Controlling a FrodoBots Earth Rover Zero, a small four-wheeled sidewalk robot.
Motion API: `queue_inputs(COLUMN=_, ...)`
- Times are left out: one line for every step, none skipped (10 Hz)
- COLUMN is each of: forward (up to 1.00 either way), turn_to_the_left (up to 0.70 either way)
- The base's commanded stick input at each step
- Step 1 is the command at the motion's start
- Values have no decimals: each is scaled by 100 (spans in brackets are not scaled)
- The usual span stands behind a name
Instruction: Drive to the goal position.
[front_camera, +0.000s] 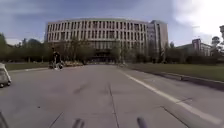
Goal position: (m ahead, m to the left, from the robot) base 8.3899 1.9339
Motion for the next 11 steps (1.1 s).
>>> queue_inputs(forward=100, turn_to_the_left=0)
queue_inputs(forward=100, turn_to_the_left=0)
queue_inputs(forward=100, turn_to_the_left=18)
queue_inputs(forward=100, turn_to_the_left=7)
queue_inputs(forward=100, turn_to_the_left=0)
queue_inputs(forward=100, turn_to_the_left=0)
queue_inputs(forward=100, turn_to_the_left=0)
queue_inputs(forward=100, turn_to_the_left=0)
queue_inputs(forward=100, turn_to_the_left=0)
queue_inputs(forward=100, turn_to_the_left=0)
queue_inputs(forward=100, turn_to_the_left=0)
